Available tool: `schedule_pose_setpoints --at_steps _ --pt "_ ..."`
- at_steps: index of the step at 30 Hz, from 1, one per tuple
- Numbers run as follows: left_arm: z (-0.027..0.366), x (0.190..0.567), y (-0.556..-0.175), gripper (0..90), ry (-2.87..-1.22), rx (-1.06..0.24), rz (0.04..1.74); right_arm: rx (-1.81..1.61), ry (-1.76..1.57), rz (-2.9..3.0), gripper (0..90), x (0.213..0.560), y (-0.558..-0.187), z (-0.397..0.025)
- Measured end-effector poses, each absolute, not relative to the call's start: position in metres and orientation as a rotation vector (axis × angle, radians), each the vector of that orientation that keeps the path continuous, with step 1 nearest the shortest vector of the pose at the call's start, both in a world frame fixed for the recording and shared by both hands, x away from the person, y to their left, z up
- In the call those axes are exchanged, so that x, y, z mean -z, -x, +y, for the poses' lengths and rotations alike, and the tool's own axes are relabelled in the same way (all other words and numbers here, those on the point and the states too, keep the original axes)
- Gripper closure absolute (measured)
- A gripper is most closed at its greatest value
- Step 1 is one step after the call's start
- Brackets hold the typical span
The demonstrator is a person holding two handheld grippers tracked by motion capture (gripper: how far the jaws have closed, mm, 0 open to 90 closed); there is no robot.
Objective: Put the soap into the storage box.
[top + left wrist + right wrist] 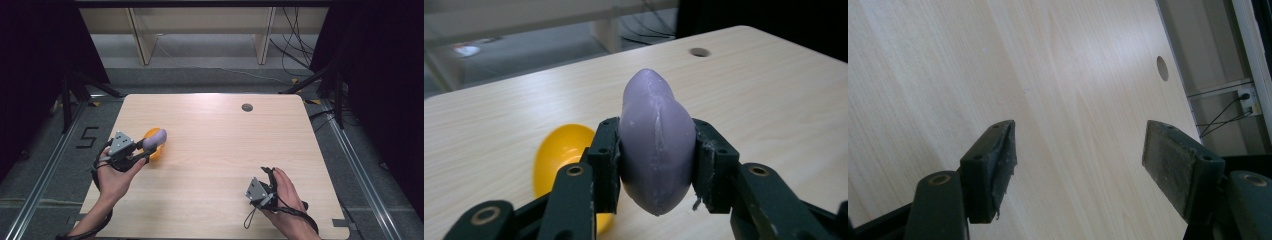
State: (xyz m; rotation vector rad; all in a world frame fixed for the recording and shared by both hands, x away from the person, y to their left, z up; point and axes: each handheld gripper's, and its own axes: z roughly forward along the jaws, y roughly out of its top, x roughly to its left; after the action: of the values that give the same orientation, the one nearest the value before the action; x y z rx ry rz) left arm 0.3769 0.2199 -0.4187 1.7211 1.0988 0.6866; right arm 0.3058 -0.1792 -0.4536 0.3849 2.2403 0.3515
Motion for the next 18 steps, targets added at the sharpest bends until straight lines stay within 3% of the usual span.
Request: schedule_pose_setpoints --at_steps 4,10,18 --pt "0.21 0.431 -0.387 58.7 -1.648 -0.816 1.21 -0.362 -0.381 2.266 30.5 0.456 -0.306 -0.178" --pt "0.202 0.439 -0.391 58.7 -1.625 -0.954 1.245 -0.386 -0.366 2.279 30.4 0.456 -0.307 -0.181" --pt "0.199 0.445 -0.393 58.7 -1.514 -1.023 1.275 -0.406 -0.41 2.286 30.4 0.458 -0.307 -0.181"
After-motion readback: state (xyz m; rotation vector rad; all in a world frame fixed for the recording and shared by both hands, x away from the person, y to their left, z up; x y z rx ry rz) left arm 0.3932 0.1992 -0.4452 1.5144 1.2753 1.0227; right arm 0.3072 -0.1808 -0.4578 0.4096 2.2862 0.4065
